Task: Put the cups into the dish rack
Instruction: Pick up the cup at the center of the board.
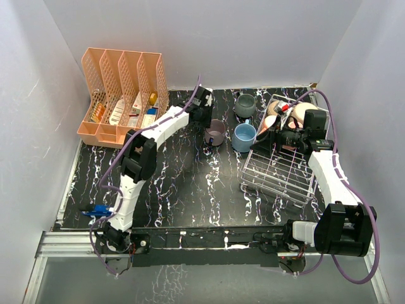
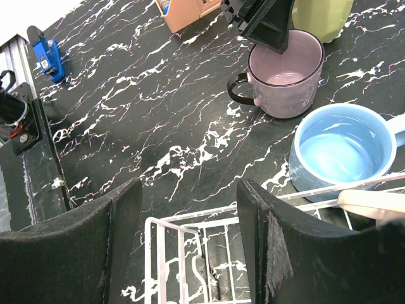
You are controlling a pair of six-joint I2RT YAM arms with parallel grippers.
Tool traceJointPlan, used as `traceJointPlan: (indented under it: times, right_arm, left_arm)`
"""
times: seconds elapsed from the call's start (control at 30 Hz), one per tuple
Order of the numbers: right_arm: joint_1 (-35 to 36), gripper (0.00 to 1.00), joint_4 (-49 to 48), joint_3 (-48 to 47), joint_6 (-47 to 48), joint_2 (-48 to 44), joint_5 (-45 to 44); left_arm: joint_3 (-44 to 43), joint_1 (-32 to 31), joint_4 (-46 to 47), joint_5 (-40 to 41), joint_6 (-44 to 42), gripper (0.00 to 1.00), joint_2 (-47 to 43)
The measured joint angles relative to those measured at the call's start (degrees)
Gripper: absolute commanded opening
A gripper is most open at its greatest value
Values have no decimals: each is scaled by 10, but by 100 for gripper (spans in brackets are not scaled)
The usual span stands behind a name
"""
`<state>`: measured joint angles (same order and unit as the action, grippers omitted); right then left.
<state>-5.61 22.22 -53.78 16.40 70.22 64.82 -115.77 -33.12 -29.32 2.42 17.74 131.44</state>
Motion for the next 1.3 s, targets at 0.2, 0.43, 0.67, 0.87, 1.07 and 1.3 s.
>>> traceJointPlan:
  times: [0.2, 0.43, 0.67, 0.87, 1.07, 1.3]
  right_arm:
    - [0, 64, 0, 0, 0, 0, 0]
    - [0, 64, 0, 0, 0, 0, 0]
    - [0, 64, 0, 1, 0, 0, 0]
    - [0, 64, -1, 2, 0, 0, 1]
    - [0, 64, -5, 5, -1, 0, 10]
    - [0, 64, -24, 28, -8, -1, 43]
  left_arm:
    - [-9, -2, -10, 0, -2, 24, 8]
    - [-9, -2, -11, -3, -5, 2, 13]
    - [4, -2, -2, -3, -6, 0, 8]
    - [114, -3, 55, -4, 5, 0, -57]
    - [287, -2, 120, -7, 36, 0, -186]
    - [522, 5, 258, -21, 111, 0, -441]
